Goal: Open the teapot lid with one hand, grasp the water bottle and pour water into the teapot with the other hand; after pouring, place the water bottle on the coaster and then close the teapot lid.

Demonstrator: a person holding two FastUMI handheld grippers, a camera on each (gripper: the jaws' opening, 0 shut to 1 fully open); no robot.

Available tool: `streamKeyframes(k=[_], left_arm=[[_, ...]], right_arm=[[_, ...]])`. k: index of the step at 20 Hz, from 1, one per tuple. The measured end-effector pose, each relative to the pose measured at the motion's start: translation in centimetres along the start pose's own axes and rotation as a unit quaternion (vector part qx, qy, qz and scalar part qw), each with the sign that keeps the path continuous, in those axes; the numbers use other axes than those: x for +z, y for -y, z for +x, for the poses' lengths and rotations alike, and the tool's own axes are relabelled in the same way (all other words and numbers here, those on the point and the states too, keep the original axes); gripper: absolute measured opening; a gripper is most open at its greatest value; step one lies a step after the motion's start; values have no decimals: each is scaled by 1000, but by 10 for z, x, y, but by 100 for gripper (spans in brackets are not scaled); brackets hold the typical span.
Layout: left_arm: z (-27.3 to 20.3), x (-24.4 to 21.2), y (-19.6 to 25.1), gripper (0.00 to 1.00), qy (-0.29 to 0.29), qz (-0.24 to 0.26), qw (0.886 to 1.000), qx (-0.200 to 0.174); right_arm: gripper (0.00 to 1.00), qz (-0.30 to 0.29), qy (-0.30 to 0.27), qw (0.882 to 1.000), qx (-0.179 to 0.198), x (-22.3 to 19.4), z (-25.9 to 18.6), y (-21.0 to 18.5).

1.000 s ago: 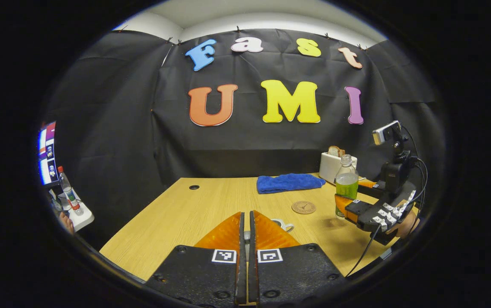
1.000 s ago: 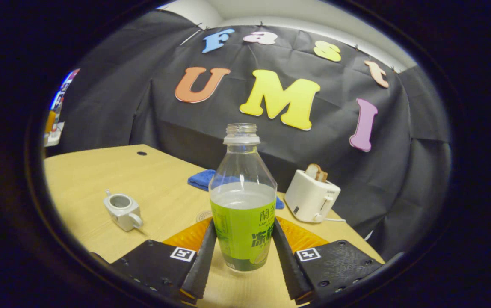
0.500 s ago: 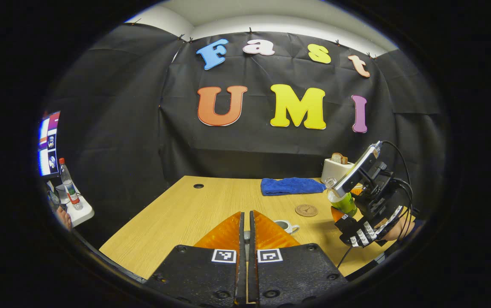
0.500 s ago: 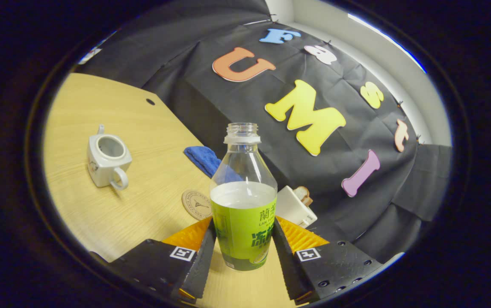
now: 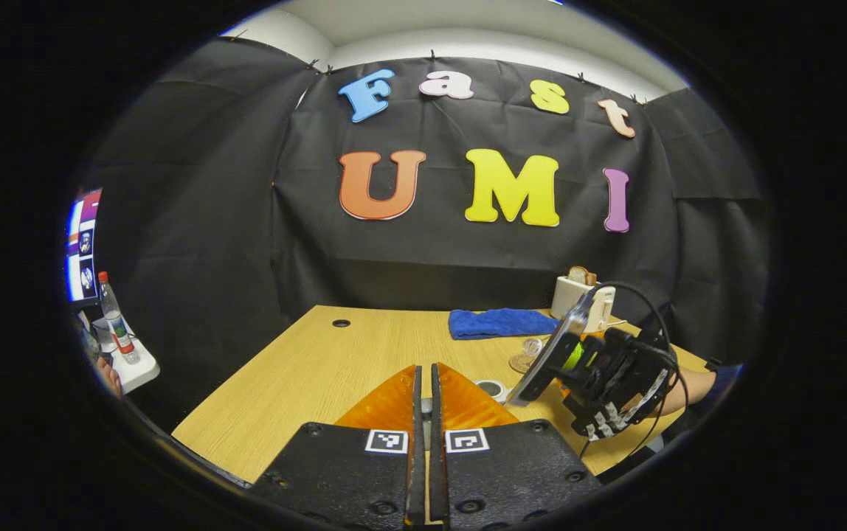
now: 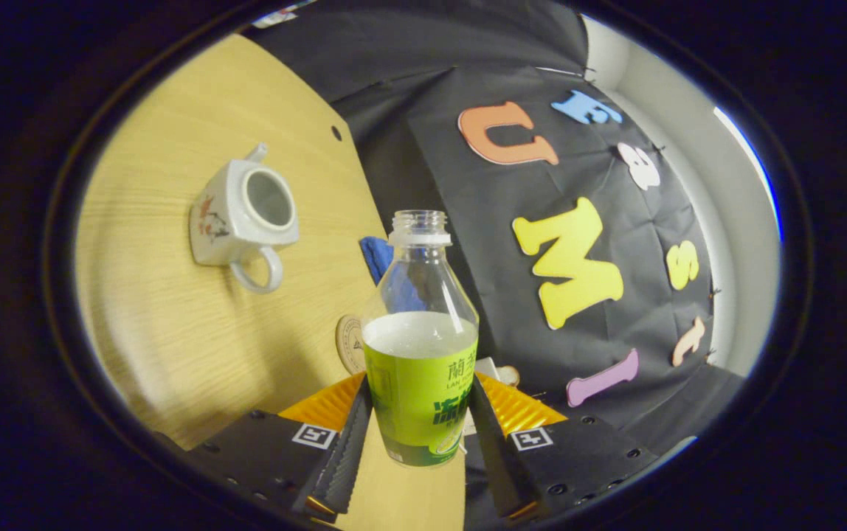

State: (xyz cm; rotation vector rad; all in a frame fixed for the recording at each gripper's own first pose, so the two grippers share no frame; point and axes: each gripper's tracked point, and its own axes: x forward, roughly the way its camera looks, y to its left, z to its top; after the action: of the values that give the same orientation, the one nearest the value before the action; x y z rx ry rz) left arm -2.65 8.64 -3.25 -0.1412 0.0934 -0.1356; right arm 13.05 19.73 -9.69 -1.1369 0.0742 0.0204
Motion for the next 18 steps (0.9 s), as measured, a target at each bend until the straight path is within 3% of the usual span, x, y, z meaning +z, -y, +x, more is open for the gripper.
streamKeyframes(k=[10,18], left_arm=[[2,-2,1,5,0,2,1000,-13],[1,-3,1,4,0,4,1000,-16]], right_arm=[[70,-169,28,984,-47,22,1,4],[72,-275,57,956,-89,38,-7,10]])
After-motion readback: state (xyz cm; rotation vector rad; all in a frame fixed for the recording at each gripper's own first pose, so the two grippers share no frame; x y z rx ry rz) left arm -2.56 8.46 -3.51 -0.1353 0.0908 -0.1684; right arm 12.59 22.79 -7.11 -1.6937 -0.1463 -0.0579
